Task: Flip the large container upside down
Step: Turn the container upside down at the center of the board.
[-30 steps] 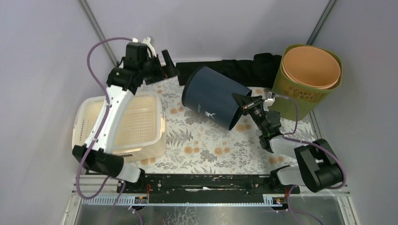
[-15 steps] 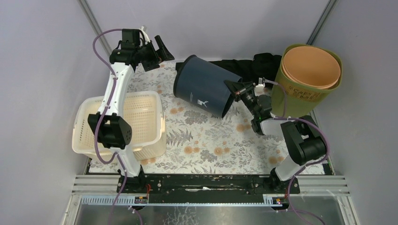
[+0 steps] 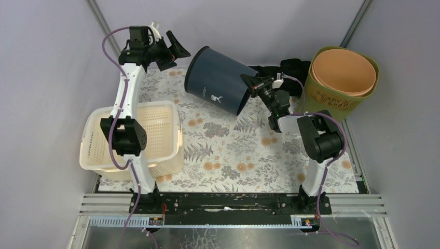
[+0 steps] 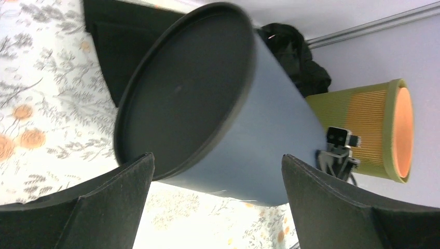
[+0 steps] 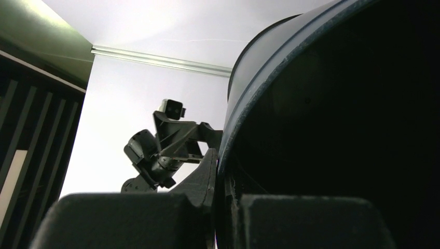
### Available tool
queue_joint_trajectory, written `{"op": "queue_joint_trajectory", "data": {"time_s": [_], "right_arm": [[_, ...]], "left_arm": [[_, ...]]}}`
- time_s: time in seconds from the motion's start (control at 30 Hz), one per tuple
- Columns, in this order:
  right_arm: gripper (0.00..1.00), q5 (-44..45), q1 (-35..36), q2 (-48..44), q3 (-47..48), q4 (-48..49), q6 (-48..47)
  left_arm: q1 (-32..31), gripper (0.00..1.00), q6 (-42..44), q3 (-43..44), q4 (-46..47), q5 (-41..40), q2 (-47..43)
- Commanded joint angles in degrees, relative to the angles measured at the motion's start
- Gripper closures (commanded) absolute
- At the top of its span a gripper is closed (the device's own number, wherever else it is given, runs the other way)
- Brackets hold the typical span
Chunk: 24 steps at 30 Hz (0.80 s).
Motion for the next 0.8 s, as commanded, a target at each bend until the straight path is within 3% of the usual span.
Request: {"op": "queue_joint_trajectory", "data": {"time_s": [0.0,0.4,0.77], "right_arm": [[1.0,0.7,1.4,0.1,9.2,20.1,5.1],[1.0,1.8,5.8,8.0,19.6,20.2,6.0],[1.0,2.6,9.0,11.4,22.2,20.2,5.6]], "left_arm": [[0.5,0.0,-2.3,4.6,6.3,6.4,2.8],[1.9,0.0,-1.6,5.4,8.6,7.3,6.4],[1.4,0.0,-4.1,5.4,15.3,15.7,7.2]]}}
